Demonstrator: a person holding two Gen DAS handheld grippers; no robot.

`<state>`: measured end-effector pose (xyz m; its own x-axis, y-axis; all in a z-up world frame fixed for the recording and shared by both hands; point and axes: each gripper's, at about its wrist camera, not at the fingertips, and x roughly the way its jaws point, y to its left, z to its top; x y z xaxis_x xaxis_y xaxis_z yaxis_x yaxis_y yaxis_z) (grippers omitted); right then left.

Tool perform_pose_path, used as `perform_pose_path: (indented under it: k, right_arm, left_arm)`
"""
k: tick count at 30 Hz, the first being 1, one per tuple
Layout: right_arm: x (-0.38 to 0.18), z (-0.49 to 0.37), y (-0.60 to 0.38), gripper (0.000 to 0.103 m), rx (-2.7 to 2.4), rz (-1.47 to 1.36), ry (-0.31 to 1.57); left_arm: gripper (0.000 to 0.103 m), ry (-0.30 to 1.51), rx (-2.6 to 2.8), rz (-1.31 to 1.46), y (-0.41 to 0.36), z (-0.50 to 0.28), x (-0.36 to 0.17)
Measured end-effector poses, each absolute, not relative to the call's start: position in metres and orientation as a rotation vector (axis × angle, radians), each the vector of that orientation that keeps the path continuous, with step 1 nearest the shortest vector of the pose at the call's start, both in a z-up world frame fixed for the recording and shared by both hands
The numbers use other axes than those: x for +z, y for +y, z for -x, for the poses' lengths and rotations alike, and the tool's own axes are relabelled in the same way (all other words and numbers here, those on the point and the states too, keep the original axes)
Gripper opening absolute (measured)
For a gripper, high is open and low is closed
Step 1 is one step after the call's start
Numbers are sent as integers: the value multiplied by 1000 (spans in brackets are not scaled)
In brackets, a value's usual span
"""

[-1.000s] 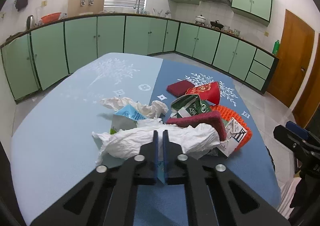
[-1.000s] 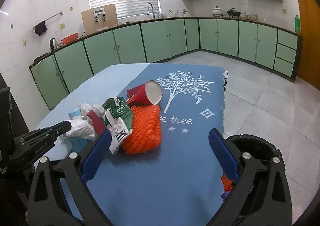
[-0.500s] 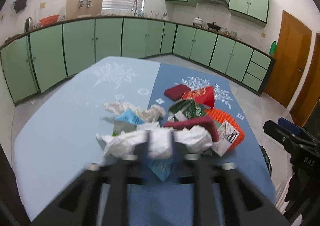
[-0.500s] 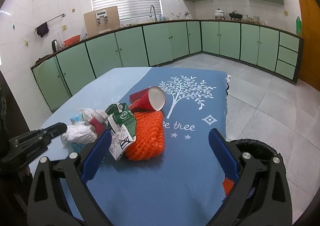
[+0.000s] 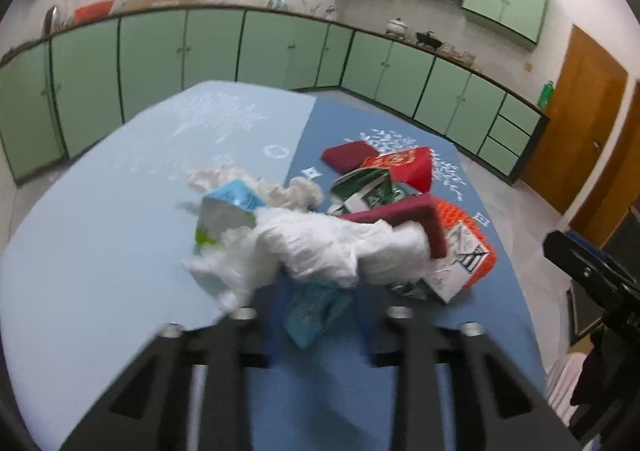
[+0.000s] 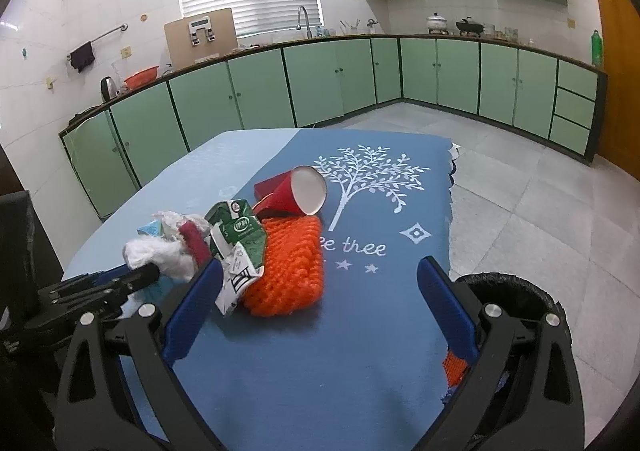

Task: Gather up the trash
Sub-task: 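Grasp the crumpled white tissue with the left gripper, then grasp the blue-and-white milk carton with the right gripper while the left holds the tissue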

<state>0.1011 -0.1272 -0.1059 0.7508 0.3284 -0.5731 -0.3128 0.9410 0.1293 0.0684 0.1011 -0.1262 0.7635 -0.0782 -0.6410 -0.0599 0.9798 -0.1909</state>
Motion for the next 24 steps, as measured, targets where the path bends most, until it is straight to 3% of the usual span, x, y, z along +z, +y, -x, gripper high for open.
perform_pose_path:
  k: [1,4,19,24]
  right_arm:
    - [-106,-101,-127,95,351,-26,630]
    - [-107,-100,-126,95,356,-21,630]
    - [-100,-104,-104,94,425,-15,594]
    - [-98,-105,-77,83,512,14,599]
  left_arm:
    - [15,696,-12,200,100,-68,-125]
    - [8,675,-21,221,102,-65,-121]
    - [7,545,16,198,113,-45,-84]
    - [7,551,61,203,127,-37,-86]
